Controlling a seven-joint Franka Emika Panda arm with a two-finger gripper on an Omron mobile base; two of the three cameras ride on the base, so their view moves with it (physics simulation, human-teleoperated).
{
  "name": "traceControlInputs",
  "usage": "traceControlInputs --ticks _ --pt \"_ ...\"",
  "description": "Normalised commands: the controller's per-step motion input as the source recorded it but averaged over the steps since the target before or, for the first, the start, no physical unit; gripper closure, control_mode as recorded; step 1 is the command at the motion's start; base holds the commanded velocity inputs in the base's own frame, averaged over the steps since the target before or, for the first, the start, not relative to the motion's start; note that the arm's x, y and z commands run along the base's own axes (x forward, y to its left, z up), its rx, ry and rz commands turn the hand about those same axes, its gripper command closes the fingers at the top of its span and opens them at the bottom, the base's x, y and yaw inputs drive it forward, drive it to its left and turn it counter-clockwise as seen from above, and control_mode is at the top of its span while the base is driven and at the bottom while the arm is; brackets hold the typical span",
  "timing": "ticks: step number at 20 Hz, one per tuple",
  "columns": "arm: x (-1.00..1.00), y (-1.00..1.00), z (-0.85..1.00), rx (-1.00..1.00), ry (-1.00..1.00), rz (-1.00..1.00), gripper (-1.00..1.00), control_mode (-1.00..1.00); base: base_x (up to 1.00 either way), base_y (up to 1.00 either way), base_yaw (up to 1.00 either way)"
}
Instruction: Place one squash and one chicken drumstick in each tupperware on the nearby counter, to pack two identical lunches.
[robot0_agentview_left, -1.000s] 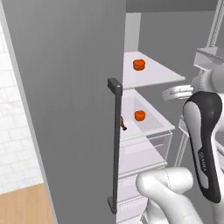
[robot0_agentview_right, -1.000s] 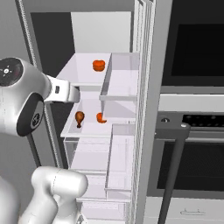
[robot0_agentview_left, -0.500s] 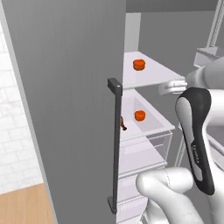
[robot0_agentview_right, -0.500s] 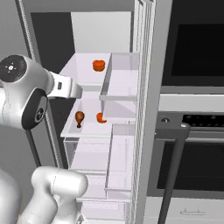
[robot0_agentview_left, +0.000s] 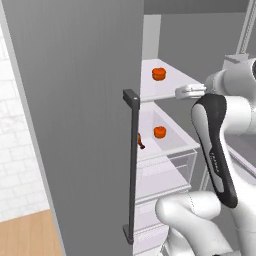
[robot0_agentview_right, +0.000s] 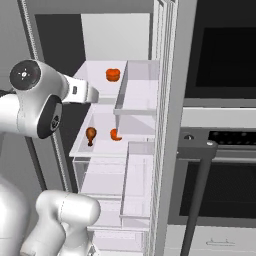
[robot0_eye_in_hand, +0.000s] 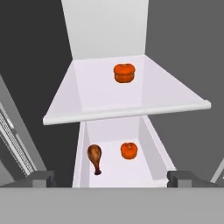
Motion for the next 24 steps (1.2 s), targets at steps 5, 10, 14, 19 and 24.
traceControlInputs --ticks 5,10,14,19,24 --pt "0.47 -0.07 0.21 0.00 0.02 0.00 -1.00 -1.00 0.00 0.00 0.00" --pt "0.37 -0.14 0.02 0.00 0.01 0.01 -1.00 -1.00 0.00 0.00 0.00" --pt "0.21 -0.01 -0.06 0.00 0.00 0.01 -1.00 -1.00 0.00 0.00 0.00" --pt "0.29 -0.04 -0.06 0.00 0.00 0.01 -1.00 -1.00 0.00 0.00 0.00" --pt "0.45 -0.04 -0.18 0.00 0.00 0.00 -1.00 -1.00 0.00 0.00 0.00"
